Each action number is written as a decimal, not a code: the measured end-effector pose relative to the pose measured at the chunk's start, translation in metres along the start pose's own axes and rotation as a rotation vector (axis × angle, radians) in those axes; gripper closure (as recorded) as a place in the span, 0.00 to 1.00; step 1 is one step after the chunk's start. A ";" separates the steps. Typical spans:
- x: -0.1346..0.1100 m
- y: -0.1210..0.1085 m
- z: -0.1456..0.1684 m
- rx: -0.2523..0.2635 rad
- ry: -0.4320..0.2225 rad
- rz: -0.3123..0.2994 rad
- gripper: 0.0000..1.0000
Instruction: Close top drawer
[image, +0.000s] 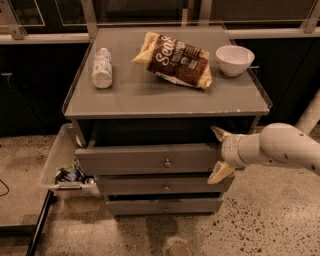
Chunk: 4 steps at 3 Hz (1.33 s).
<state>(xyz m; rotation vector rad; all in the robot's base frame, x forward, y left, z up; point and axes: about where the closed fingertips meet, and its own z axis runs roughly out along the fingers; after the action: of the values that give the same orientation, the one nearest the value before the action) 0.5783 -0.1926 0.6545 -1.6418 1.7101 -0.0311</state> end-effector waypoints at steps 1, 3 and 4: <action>-0.019 -0.030 -0.022 0.045 -0.003 -0.072 0.00; -0.030 -0.029 -0.063 0.048 -0.020 -0.110 0.00; -0.022 -0.003 -0.087 -0.010 -0.023 -0.094 0.19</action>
Offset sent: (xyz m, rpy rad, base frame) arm -0.0225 -0.0208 0.1070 -0.0360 -0.1311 0.0802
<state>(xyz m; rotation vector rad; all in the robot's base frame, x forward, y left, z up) 0.5335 -0.2145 0.7293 -1.7225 1.6176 -0.0494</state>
